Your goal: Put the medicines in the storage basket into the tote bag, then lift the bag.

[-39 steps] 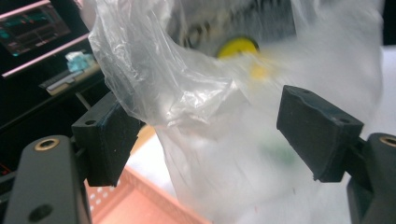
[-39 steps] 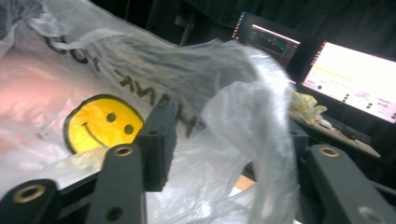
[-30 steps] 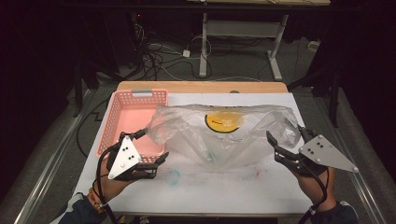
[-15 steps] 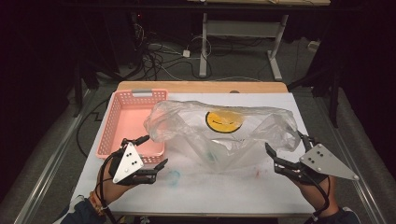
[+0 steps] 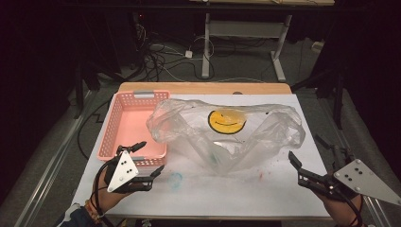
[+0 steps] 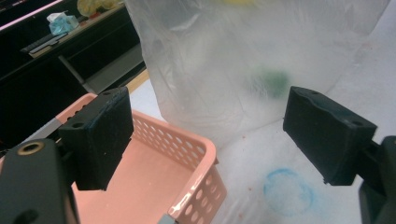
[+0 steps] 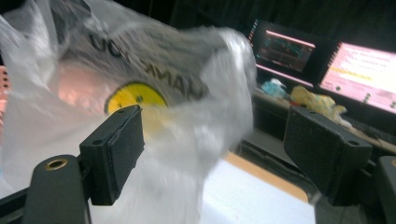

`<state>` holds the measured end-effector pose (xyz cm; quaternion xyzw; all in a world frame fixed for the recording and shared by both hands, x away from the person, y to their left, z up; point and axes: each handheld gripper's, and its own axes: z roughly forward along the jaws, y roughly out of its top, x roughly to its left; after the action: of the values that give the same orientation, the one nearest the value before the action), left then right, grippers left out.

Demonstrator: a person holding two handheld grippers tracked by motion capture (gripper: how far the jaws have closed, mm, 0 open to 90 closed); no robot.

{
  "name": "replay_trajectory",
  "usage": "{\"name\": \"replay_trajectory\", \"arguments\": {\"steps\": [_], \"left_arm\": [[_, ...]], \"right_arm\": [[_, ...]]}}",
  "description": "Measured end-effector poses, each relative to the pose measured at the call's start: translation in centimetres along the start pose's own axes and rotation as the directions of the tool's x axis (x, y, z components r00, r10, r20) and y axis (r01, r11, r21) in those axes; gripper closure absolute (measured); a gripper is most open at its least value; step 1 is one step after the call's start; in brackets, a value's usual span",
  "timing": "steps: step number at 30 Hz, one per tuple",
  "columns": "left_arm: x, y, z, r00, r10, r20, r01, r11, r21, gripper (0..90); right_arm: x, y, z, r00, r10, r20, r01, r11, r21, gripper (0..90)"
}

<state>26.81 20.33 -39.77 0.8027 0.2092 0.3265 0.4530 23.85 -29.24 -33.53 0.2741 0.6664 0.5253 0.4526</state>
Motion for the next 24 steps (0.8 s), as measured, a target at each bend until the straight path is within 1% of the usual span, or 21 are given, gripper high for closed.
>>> {"name": "replay_trajectory", "arguments": {"steps": [2, 4, 5, 6, 7, 9, 10, 11, 12, 13, 15, 16, 18, 20, 22, 24], "left_arm": [[-0.2, -0.3, -0.1, 0.9999, 0.011, -0.003, -0.011, 0.9999, 0.001, 15.6], [-0.3, -0.6, -0.1, 0.9999, 0.012, 0.010, -0.012, 0.9999, 0.005, 15.6], [-0.4, -0.8, -0.1, 0.9999, 0.010, 0.009, -0.010, 0.9999, 0.004, 15.6], [-0.5, -1.0, -0.1, 0.9999, 0.007, 0.010, -0.007, 1.0000, 0.005, 15.6], [-0.7, -1.3, 0.0, 0.9998, 0.013, 0.012, -0.013, 0.9999, 0.008, 15.6], [-1.1, -1.8, 0.0, 0.9995, 0.030, 0.000, -0.030, 0.9994, 0.015, 15.5], [-1.2, -2.1, -0.1, 0.9997, 0.025, 0.003, -0.025, 0.9996, 0.013, 15.6], [-1.4, -2.5, 0.0, 0.9999, 0.008, 0.007, -0.008, 0.9998, 0.017, 15.6], [-1.5, -2.9, 0.1, 1.0000, 0.001, 0.005, -0.001, 0.9996, 0.027, 15.5], [-1.7, -3.2, 0.2, 0.9999, 0.010, -0.001, -0.010, 0.9991, 0.042, 15.5], [-1.9, -3.6, 0.2, 0.9995, 0.030, -0.004, -0.030, 0.9982, 0.053, 15.5], [-1.9, -3.7, 0.3, 0.9995, 0.029, -0.008, -0.029, 0.9981, 0.055, 15.5], [-1.7, -4.0, 0.5, 0.9999, 0.007, -0.009, -0.007, 0.9982, 0.060, 15.5], [-1.6, -4.3, 0.8, 0.9999, 0.004, -0.015, -0.003, 0.9978, 0.067, 15.5], [-1.4, -4.5, 1.0, 0.9999, -0.003, -0.012, 0.004, 0.9968, 0.080, 15.5], [-1.3, -4.4, 1.0, 0.9999, -0.006, -0.014, 0.007, 0.9974, 0.072, 15.5]], "right_arm": [[-0.1, -0.8, -0.1, 0.9999, 0.013, 0.001, -0.013, 1.000, 0.021, 21.5], [0.0, -1.6, -0.2, 0.9998, 0.018, 0.009, -0.019, 0.999, 0.034, 21.5], [0.2, -2.1, -0.2, 0.9997, 0.026, 0.003, -0.026, 0.999, 0.041, 21.5], [0.3, -2.5, -0.2, 0.9997, 0.023, 0.002, -0.023, 0.999, 0.049, 21.5], [0.6, -3.1, -0.1, 0.9998, 0.020, 0.003, -0.020, 0.998, 0.054, 21.6], [1.3, -4.4, 0.0, 0.9994, 0.031, -0.012, -0.030, 0.998, 0.062, 21.8], [1.7, -5.1, 0.1, 0.9993, 0.029, -0.024, -0.027, 0.997, 0.072, 21.8], [2.1, -5.9, 0.3, 0.9988, 0.028, -0.040, -0.024, 0.996, 0.088, 21.7], [2.4, -6.7, 0.5, 0.9980, 0.026, -0.057, -0.020, 0.995, 0.102, 21.6], [2.7, -7.4, 0.6, 0.9975, 0.029, -0.065, -0.022, 0.993, 0.114, 21.5], [3.2, -8.5, 0.6, 0.9966, 0.023, -0.079, -0.014, 0.993, 0.115, 21.7], [3.2, -8.8, 0.6, 0.9956, 0.032, -0.088, -0.021, 0.993, 0.119, 21.7], [3.2, -9.4, 0.8, 0.9941, 0.055, -0.094, -0.043, 0.991, 0.128, 21.7], [3.3, -9.7, 0.9, 0.9939, 0.061, -0.091, -0.048, 0.989, 0.140, 21.7], [3.4, -9.9, 1.0, 0.9932, 0.060, -0.099, -0.045, 0.988, 0.145, 21.7], [3.6, -9.9, 1.2, 0.9926, 0.056, -0.108, -0.040, 0.988, 0.148, 21.7]]}}
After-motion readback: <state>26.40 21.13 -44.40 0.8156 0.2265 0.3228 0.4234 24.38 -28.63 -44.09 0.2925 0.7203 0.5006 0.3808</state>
